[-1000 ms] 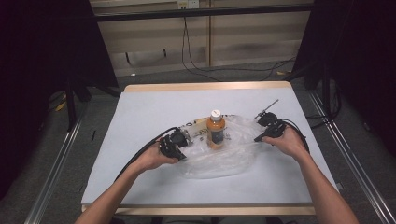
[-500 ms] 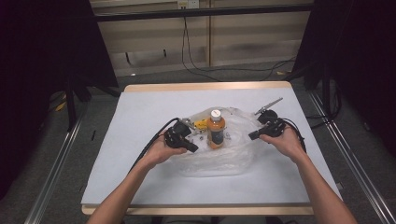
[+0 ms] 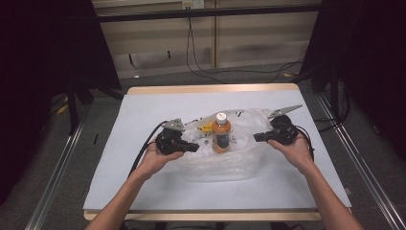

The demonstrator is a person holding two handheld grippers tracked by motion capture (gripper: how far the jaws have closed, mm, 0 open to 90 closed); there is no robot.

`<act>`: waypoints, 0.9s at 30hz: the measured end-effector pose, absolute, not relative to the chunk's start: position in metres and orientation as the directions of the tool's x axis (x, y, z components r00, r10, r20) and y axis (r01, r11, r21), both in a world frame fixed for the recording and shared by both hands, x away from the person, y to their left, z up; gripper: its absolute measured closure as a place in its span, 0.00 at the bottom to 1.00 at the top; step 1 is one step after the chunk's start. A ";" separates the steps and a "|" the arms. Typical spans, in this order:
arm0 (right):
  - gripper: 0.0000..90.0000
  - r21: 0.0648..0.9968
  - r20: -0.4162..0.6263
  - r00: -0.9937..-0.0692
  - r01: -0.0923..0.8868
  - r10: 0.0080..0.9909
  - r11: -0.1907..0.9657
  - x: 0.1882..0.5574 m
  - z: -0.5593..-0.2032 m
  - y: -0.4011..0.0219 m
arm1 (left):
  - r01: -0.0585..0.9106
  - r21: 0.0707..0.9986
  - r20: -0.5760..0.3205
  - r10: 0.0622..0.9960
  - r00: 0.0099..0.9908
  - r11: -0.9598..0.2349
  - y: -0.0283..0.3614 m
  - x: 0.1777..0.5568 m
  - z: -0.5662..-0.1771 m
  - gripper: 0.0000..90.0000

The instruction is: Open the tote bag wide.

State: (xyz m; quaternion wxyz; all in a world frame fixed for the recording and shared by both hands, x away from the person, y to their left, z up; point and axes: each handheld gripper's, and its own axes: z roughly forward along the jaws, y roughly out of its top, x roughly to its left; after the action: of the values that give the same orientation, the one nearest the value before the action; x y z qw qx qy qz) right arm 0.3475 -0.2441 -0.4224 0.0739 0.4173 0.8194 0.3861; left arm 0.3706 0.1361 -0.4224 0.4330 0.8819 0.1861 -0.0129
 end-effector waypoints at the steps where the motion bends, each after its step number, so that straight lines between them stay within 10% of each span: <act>1: 1.00 0.705 0.199 -0.644 0.617 0.739 0.348 0.347 -0.422 -0.245 | 0.340 0.774 -0.189 0.318 0.929 -0.535 0.139 0.371 -0.422 1.00; 27: 1.00 0.882 0.177 -0.673 0.432 0.718 0.187 0.305 -0.402 -0.252 | 0.284 0.922 -0.187 0.339 0.922 -0.264 0.175 0.344 -0.396 1.00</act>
State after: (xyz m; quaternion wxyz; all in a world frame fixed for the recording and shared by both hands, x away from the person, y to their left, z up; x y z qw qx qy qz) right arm 0.3048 -0.2522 -0.4015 0.1400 0.3796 0.7575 0.5123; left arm 0.3438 0.1749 -0.3956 0.5740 0.7947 0.1959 0.0237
